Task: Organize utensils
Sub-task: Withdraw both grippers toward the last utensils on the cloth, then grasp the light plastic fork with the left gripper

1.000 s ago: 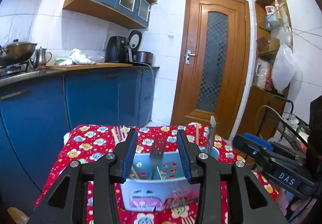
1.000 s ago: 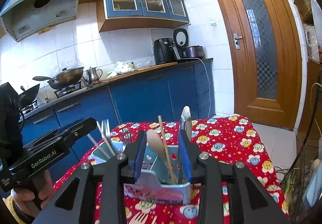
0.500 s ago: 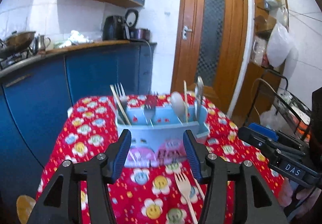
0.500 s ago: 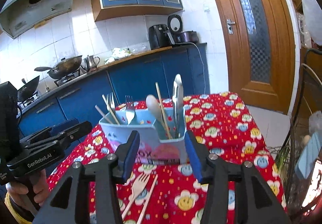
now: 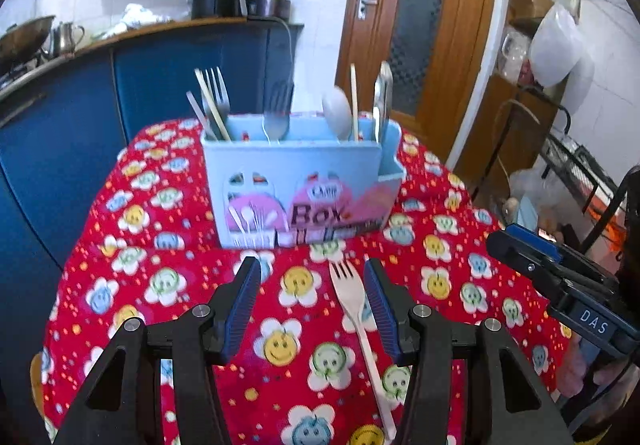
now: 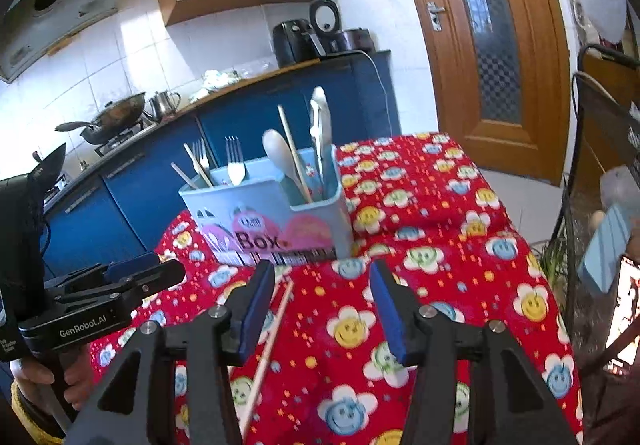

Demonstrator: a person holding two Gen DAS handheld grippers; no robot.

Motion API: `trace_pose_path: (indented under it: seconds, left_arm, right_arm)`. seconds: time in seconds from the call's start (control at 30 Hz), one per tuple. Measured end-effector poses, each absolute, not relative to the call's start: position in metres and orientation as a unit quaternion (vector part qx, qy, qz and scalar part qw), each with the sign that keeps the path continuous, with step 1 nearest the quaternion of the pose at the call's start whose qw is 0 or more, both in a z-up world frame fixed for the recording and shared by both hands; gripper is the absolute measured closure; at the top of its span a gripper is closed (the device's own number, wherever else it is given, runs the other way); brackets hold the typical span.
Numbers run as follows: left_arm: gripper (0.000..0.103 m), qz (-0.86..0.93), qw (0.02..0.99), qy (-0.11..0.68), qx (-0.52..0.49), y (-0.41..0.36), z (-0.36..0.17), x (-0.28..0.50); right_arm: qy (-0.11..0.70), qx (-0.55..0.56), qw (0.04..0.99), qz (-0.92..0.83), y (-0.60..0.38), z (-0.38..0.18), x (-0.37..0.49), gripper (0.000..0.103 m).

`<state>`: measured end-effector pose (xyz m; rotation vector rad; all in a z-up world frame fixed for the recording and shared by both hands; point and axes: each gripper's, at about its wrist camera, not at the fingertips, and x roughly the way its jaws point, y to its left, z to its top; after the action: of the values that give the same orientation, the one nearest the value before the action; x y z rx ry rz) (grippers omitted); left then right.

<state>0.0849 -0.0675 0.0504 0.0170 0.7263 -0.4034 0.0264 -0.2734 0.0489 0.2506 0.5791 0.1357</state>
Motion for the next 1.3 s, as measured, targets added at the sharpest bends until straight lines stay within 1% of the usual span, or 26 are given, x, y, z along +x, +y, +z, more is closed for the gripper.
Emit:
trace_pose_path:
  seconds: [0.37,0.7,0.73,0.77,0.8,0.87,0.9,0.97,1.03,1.2,1.27,1.3]
  left_arm:
    - [0.048,-0.193,0.890,0.413,0.016,-0.083,0.020,0.088]
    - [0.048,-0.196,0.871,0.448,0.032,-0.098,0.000,0.090]
    - [0.050,-0.198,0.869,0.452,0.032,-0.099,-0.002,0.090]
    - [0.057,-0.199,0.868,0.454,0.031,-0.100,-0.003,0.090]
    - [0.061,-0.201,0.866,0.457,0.033,-0.101,-0.005,0.090]
    - [0.073,-0.205,0.861,0.465,0.033,-0.104,-0.008,0.091]
    - [0.075,-0.210,0.858,0.468,0.030,-0.105,-0.009,0.091]
    - [0.085,-0.217,0.854,0.473,0.028,-0.107,-0.011,0.091]
    - [0.088,-0.220,0.851,0.476,0.032,-0.110,-0.011,0.091]
    - [0.089,-0.219,0.844,0.489,0.030,-0.114,-0.013,0.095]
    - [0.094,-0.218,0.843,0.491,0.022,-0.113,-0.013,0.097]
    - [0.094,-0.218,0.843,0.492,0.018,-0.113,-0.014,0.098]
  right_arm:
    - [0.303,0.140,0.940,0.065,-0.285,0.030,0.020,0.049]
    - [0.315,0.153,0.934,0.064,-0.294,0.016,0.019,0.048]
    - [0.316,0.154,0.934,0.063,-0.295,0.015,0.018,0.048]
    - [0.316,0.155,0.934,0.063,-0.296,0.015,0.019,0.048]
    - [0.317,0.157,0.933,0.063,-0.298,0.014,0.018,0.048]
    - [0.317,0.158,0.933,0.062,-0.299,0.013,0.019,0.048]
    - [0.318,0.160,0.932,0.062,-0.301,0.012,0.018,0.048]
    - [0.319,0.162,0.932,0.062,-0.302,0.010,0.018,0.048]
    - [0.320,0.165,0.931,0.062,-0.304,0.009,0.018,0.048]
    - [0.322,0.167,0.930,0.063,-0.306,0.006,0.017,0.048]
    - [0.323,0.169,0.929,0.063,-0.307,0.006,0.017,0.048]
    - [0.323,0.169,0.929,0.063,-0.307,0.006,0.017,0.048]
